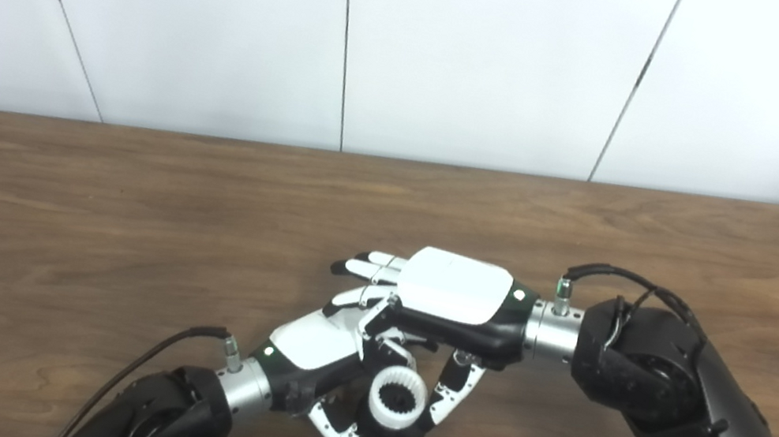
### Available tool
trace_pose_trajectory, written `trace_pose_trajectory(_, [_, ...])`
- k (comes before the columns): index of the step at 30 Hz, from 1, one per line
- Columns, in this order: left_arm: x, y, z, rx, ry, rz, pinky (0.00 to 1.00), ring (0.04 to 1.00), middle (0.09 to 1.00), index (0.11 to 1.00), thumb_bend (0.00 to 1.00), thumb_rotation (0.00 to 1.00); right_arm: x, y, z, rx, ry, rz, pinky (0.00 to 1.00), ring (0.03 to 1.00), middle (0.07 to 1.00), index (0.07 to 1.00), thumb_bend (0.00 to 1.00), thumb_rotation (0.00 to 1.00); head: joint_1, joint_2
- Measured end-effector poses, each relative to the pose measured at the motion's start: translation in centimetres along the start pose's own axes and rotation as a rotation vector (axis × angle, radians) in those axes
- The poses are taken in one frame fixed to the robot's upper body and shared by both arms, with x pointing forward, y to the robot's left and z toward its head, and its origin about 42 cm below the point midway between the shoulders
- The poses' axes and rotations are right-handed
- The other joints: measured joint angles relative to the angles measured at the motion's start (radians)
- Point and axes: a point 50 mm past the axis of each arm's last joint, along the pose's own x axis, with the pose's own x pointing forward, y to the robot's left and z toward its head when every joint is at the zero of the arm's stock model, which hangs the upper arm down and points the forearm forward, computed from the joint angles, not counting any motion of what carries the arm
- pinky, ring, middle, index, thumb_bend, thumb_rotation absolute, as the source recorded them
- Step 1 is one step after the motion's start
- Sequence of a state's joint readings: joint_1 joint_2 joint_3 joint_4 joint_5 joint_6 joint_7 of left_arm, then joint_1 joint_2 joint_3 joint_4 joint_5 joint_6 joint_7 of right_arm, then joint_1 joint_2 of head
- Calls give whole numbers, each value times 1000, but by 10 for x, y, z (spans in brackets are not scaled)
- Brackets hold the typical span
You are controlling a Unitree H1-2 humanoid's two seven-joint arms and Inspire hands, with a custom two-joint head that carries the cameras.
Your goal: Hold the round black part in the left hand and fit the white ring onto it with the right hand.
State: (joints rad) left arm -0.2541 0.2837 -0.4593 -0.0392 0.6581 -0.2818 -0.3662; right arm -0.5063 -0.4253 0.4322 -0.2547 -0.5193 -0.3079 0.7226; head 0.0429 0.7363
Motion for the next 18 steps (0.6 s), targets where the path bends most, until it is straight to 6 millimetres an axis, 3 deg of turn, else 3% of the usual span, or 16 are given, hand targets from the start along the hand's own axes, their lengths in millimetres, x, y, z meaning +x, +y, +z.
trace_pose_trajectory(18, [0,0,2,-30,17,-7,1000,1000,904,483,524,62,1,0,-2,5,-4,11,1000,1000,869,480,525,140,8,9])
